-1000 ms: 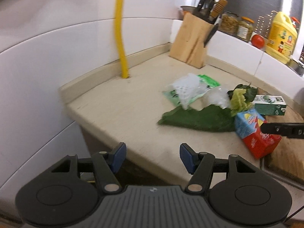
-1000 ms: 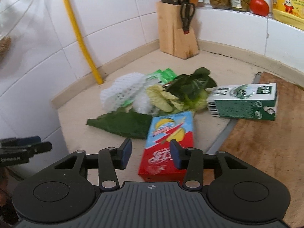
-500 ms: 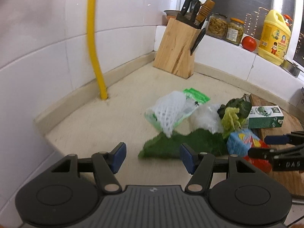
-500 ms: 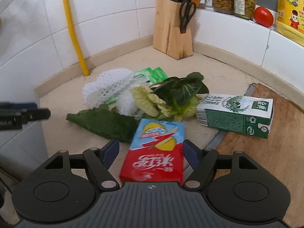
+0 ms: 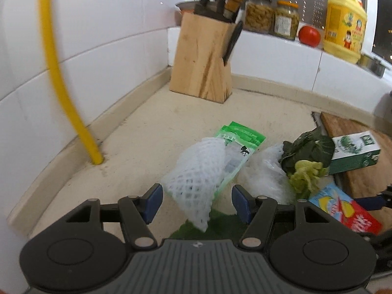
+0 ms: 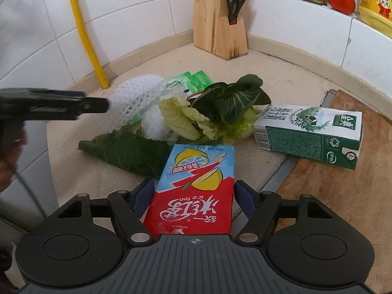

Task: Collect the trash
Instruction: 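Grasp the white foam mesh net with the left tool while the right tool grasps the red iced tea carton, then lift the mesh net and iced tea carton off the pile with both tools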

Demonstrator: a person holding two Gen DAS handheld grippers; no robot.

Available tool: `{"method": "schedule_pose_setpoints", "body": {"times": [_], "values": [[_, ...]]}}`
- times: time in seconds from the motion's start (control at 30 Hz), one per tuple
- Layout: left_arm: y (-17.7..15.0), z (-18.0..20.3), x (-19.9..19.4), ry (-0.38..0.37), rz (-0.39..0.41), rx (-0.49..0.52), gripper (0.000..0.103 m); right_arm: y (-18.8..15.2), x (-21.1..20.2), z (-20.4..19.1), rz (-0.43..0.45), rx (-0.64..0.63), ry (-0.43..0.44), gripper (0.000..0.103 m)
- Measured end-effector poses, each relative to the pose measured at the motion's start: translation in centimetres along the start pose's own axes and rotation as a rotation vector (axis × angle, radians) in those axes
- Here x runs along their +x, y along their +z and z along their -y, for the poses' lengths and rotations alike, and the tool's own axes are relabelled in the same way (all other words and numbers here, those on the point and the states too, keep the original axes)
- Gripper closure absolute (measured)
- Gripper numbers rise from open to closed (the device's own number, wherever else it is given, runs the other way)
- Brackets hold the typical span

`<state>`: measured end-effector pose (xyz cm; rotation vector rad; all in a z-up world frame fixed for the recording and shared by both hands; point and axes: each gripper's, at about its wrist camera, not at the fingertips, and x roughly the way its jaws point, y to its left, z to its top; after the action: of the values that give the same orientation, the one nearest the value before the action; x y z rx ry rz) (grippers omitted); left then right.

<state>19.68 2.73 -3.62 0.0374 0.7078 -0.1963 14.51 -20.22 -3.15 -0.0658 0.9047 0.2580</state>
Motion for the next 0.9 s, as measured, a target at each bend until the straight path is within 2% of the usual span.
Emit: {"method": "schedule_pose_setpoints", "body": {"times": [0.33, 0.4, 0.43, 0.6, 0.67, 0.9], "values": [[0.8, 0.5, 4.9, 0.023, -0.084, 0.034, 0.047, 0.3, 0.2, 0.6, -0.011, 0.012, 0.015, 0.028], [0.8, 0.3, 5.2, 0.007, -0.103, 0.021, 0.054, 0.3, 0.2, 0.6, -0.006, 0.011, 0.015, 0.029], [0.8, 0.1, 5.1, -0.01, -0.11, 0.008, 0.063, 0.3, 0.1, 0.7, -0.004, 0.015, 0.019, 0.03], [0.5, -0.9, 3.7, -0.041, -0.104, -0.057, 0.076, 0.3, -0.6, 1.6, 0.02, 0.057, 0.038, 0.032], [0.4, -1.3, 3.3, -0.054, -0.114, -0.085, 0.086, 0.4, -0.9, 1.7, 0.027, 0.064, 0.047, 0.032], [-1.5, -1.7, -0.2, -0.097, -0.099, -0.146, 0.087, 0.1, -2.3, 1.6, 0.05, 0.08, 0.097, 0.032]]}}
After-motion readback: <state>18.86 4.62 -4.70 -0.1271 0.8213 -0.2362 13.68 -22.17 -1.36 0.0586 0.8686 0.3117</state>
